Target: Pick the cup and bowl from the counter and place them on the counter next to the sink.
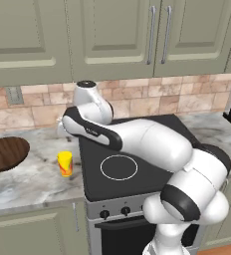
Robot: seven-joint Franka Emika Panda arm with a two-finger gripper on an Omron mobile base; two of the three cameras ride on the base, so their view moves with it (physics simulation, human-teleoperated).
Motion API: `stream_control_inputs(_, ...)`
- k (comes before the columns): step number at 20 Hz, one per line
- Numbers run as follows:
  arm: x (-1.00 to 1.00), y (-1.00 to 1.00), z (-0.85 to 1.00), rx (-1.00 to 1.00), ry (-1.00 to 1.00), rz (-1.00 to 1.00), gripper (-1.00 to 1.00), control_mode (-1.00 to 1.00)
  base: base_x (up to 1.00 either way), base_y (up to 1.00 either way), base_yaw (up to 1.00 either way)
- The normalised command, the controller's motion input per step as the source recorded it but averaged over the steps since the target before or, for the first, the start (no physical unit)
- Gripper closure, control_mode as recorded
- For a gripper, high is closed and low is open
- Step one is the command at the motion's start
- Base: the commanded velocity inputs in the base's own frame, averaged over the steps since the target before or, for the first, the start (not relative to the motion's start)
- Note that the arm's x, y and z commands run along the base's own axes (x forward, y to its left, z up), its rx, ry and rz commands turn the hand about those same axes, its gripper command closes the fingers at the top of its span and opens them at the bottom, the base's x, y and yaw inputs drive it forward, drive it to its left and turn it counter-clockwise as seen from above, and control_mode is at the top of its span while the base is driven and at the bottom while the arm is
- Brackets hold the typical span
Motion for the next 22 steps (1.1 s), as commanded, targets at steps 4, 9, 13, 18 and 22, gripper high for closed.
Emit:
stream_control_inputs(4,0.00,0.08,-0.29,0.00,0.00,-0.04,-1.00,-1.00,0.00,0.00,0.00)
stream_control_inputs(9,0.05,0.07,-0.20,0.00,0.00,-0.05,-1.00,-1.00,0.00,0.00,0.00)
stream_control_inputs(13,0.18,0.06,-0.10,0.00,0.00,-0.05,-1.00,-1.00,0.00,0.00,0.00)
stream_control_inputs(18,0.29,0.12,-0.03,0.00,0.00,-0.05,-1.00,-1.00,0.00,0.00,0.00)
stream_control_inputs(22,0.28,0.17,0.00,0.00,0.00,-0.04,-1.00,-1.00,0.00,0.00,0.00)
